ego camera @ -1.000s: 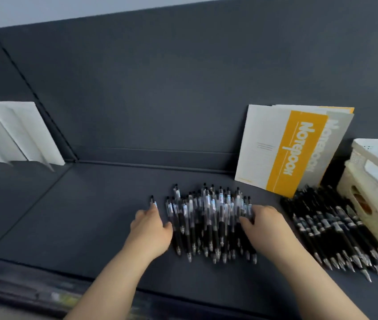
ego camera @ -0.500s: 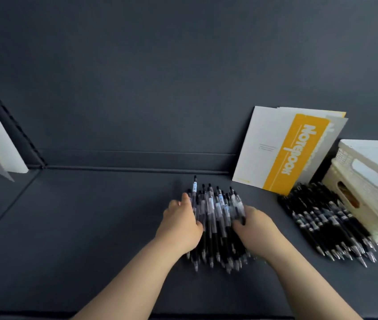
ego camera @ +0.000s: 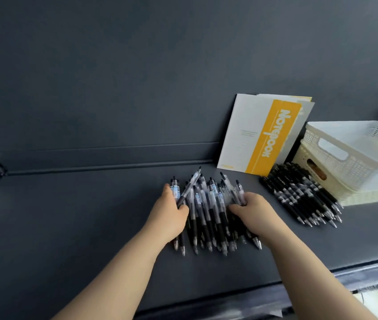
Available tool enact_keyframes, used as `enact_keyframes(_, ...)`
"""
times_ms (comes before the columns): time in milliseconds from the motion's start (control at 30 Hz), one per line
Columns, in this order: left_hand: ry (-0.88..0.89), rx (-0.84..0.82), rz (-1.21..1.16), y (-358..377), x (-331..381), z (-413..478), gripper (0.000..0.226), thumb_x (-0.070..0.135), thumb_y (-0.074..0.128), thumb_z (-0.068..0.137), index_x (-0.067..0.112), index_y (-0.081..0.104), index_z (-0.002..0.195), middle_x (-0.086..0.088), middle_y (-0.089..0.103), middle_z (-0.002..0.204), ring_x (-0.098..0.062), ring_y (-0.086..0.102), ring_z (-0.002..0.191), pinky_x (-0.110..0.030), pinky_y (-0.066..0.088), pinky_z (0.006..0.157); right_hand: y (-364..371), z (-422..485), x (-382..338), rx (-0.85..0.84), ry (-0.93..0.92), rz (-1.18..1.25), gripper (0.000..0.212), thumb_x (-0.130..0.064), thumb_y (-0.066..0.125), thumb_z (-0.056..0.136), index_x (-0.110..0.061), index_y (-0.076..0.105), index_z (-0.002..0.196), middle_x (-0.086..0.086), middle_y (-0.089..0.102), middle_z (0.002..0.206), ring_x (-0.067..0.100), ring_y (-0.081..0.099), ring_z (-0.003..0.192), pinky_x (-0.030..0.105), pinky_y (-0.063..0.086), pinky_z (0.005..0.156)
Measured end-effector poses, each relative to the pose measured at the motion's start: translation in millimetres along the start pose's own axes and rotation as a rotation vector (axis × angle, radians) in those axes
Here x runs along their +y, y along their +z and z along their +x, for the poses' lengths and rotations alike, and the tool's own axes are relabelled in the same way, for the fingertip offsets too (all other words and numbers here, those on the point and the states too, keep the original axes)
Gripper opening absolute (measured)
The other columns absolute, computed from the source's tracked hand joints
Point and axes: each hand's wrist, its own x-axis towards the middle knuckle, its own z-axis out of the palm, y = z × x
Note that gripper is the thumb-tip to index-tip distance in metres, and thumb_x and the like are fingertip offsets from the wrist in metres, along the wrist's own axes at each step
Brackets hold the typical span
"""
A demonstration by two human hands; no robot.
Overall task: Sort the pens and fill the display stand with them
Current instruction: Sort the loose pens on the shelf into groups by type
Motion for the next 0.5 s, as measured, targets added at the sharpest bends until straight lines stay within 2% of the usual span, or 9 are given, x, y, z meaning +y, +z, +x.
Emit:
enact_keyframes(33, -0.025, 0.010, -0.092, 0, -2, -2, 0.059, 0.017, 0.043, 0.093, 0.017, 0.020, 0.148, -0.007, 0.059, 0.107, -0.015, 0.055, 0.068, -0.025, 0.042, 0.055, -1, 1, 2, -0.002, 0.000, 0.021, 0.022, -0.015, 0.058, 0.085, -0.013, 0.043, 0.069, 0.004, 0.039, 0.059, 0.017, 0.035, 0.052, 0.027, 0.024, 0.048)
enact_keyframes(100, -0.063, 0.032, -0.283, -2, -7, -4, 0.046, 0.012, 0.042, 0.091, 0.017, 0.035, 0.137, -0.003, 0.058, 0.081, -0.016, 0.053, 0.066, -0.030, 0.045, 0.064, -4, 5, 5, -0.023, -0.010, 0.027, 0.021, -0.017, 0.057, 0.086, -0.012, 0.042, 0.073, 0.006, 0.040, 0.062, 0.018, 0.036, 0.054, 0.028, 0.025, 0.051)
enact_keyframes(167, -0.067, 0.047, -0.402, -6, -8, -9, 0.039, 0.008, 0.042, 0.089, 0.020, 0.042, 0.126, -0.001, 0.055, 0.070, -0.016, 0.052, 0.066, -0.034, 0.045, 0.071, -8, 9, 5, -0.036, -0.035, -0.004, 0.024, -0.018, 0.055, 0.087, -0.012, 0.037, 0.073, 0.005, 0.037, 0.063, 0.018, 0.034, 0.055, 0.029, 0.025, 0.051)
enact_keyframes(267, -0.045, 0.078, -0.502, -11, -7, -22, 0.027, 0.004, 0.043, 0.090, 0.017, 0.047, 0.113, 0.000, 0.052, 0.069, -0.017, 0.050, 0.069, -0.035, 0.044, 0.072, -16, 13, 5, 0.000, -0.110, 0.044, 0.025, -0.018, 0.052, 0.087, -0.013, 0.034, 0.070, 0.005, 0.037, 0.061, 0.019, 0.035, 0.053, 0.028, 0.029, 0.051)
enact_keyframes(367, -0.056, 0.125, -0.646, -15, -2, -36, 0.023, 0.002, 0.044, 0.093, 0.014, 0.047, 0.113, -0.004, 0.049, 0.084, -0.016, 0.051, 0.068, -0.030, 0.050, 0.063, -19, 11, -6, -0.004, -0.203, 0.195, 0.014, -0.017, 0.051, 0.086, -0.008, 0.046, 0.077, 0.005, 0.044, 0.059, 0.019, 0.039, 0.051, 0.030, 0.033, 0.051)
enact_keyframes(433, -0.050, 0.161, -0.715, -17, 4, -46, 0.022, 0.002, 0.044, 0.095, 0.012, 0.049, 0.114, -0.005, 0.045, 0.091, -0.015, 0.053, 0.066, -0.027, 0.053, 0.061, -15, 4, -20, -0.094, -0.265, 0.360, 0.008, -0.016, 0.052, 0.086, -0.009, 0.051, 0.081, 0.003, 0.048, 0.054, 0.019, 0.043, 0.050, 0.033, 0.035, 0.051)
enact_keyframes(500, -0.028, 0.174, -0.752, -19, 10, -56, 0.025, 0.002, 0.044, 0.095, 0.014, 0.050, 0.116, -0.003, 0.047, 0.089, -0.014, 0.054, 0.063, -0.027, 0.055, 0.062, -4, -8, -37, -0.213, -0.313, 0.493, 0.009, -0.014, 0.053, 0.088, -0.014, 0.054, 0.079, 0.000, 0.050, 0.051, 0.020, 0.045, 0.050, 0.037, 0.037, 0.053)
